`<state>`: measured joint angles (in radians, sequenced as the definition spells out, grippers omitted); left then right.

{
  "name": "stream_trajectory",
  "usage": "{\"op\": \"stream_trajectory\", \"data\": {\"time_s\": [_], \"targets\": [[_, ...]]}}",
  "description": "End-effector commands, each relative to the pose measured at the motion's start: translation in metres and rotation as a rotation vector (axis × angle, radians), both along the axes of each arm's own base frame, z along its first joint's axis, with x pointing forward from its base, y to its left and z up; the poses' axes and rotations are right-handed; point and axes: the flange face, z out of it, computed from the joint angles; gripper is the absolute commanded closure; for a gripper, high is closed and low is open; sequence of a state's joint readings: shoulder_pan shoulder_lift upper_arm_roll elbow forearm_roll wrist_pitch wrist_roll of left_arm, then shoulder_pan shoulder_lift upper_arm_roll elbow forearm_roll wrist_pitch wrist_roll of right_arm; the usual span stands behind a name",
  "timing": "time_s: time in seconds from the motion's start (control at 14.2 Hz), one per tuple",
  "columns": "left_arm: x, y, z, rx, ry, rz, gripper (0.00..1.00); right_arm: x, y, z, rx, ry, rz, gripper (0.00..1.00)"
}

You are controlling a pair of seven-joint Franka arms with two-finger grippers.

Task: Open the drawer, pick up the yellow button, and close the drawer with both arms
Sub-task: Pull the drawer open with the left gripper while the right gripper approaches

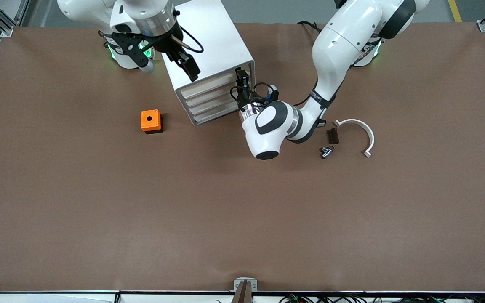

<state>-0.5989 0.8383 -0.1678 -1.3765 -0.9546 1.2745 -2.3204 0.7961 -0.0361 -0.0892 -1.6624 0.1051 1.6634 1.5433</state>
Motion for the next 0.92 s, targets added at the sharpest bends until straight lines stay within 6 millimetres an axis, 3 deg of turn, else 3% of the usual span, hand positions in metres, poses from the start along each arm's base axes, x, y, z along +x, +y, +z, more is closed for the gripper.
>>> {"op": "stream_trajectory", "data": {"time_s": [0.0, 0.42, 0.85], "targets": [[-0.004, -0.001, 0.001, 0.012, 0.028, 0.005, 0.71, -0.005, 0.013, 0.000, 0.006, -0.003, -0.042, 0.00], [-0.007, -0.008, 0.006, -0.049, 0.056, 0.025, 0.85, -0.013, 0.060, -0.011, -0.012, 0.002, -0.096, 0.00], [0.001, -0.004, 0.006, -0.053, 0.058, 0.046, 0.90, -0.015, 0.099, -0.028, -0.044, 0.000, -0.138, 0.00]]}}
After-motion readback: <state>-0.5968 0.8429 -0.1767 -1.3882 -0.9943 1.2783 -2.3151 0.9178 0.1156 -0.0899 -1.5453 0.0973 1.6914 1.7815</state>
